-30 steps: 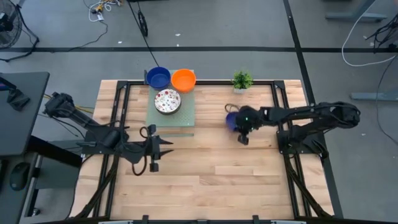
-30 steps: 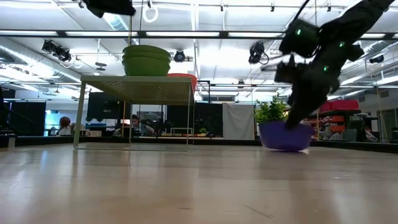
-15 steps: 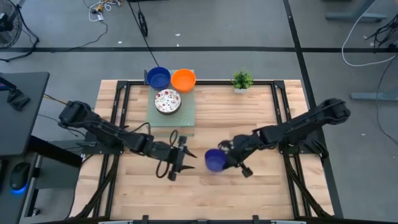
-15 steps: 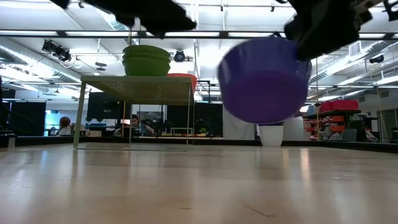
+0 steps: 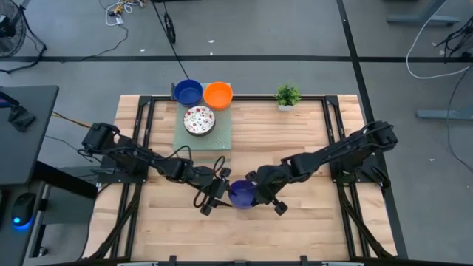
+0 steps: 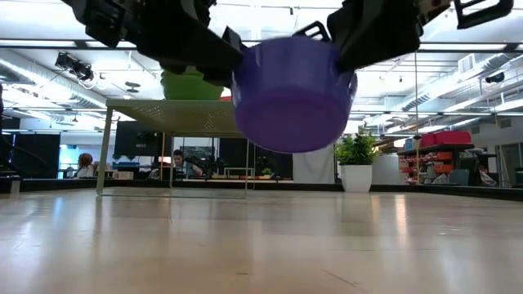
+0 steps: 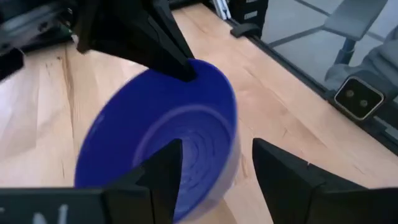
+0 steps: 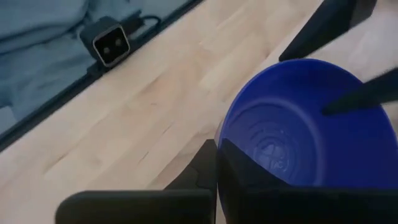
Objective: Pick & Place Mini bowls
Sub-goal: Stack the blue bowl on top of the stacked blue bowl on the shelf
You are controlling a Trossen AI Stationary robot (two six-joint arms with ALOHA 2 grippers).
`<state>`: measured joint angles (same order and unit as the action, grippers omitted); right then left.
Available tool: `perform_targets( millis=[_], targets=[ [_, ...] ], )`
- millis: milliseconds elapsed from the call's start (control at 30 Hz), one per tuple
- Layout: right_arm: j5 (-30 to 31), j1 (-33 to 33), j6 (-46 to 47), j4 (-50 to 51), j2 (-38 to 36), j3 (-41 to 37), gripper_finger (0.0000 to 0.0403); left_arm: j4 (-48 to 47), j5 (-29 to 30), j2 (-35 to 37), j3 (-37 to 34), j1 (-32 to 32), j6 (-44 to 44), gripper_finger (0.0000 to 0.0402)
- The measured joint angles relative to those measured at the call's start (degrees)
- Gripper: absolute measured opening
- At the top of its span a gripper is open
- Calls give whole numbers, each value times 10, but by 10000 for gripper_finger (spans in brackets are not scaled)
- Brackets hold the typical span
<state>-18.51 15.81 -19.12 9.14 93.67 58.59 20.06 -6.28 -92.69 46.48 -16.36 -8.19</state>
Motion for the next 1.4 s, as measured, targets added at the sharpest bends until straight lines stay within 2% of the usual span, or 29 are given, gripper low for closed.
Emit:
perform_targets(
  millis=[233,367,533,700,833,967,1033,1133,1300,1400],
  targets=[
    [0,-4,0,0,-3,0,3,0,0,0,0,-2,0,149],
    [0,-4,0,-8,-3,0,9,-1,-8,0,0,-1,0,96],
    [-1,-4,-13,-38,-3,-1,13,-2,-69,0,0,1,-2,17],
    [-11,-3,-25,-111,-2,-1,42,-1,-107,1,0,0,-8,10],
    [-11,-4,-28,-186,-5,0,95,-5,-102,0,0,-3,-4,6],
    [-19,9,-30,-200,-15,0,144,-20,-88,2,1,-17,0,5],
    [-19,20,-28,-174,-29,0,160,-78,-60,15,16,-35,0,4],
    [-19,37,-2,-133,-46,0,172,-200,20,43,66,-72,6,5],
    [8,65,42,-109,-52,-12,169,-416,156,87,175,-153,49,4],
    [37,78,49,-108,-52,-28,162,-563,256,115,250,-190,98,5]
  ],
)
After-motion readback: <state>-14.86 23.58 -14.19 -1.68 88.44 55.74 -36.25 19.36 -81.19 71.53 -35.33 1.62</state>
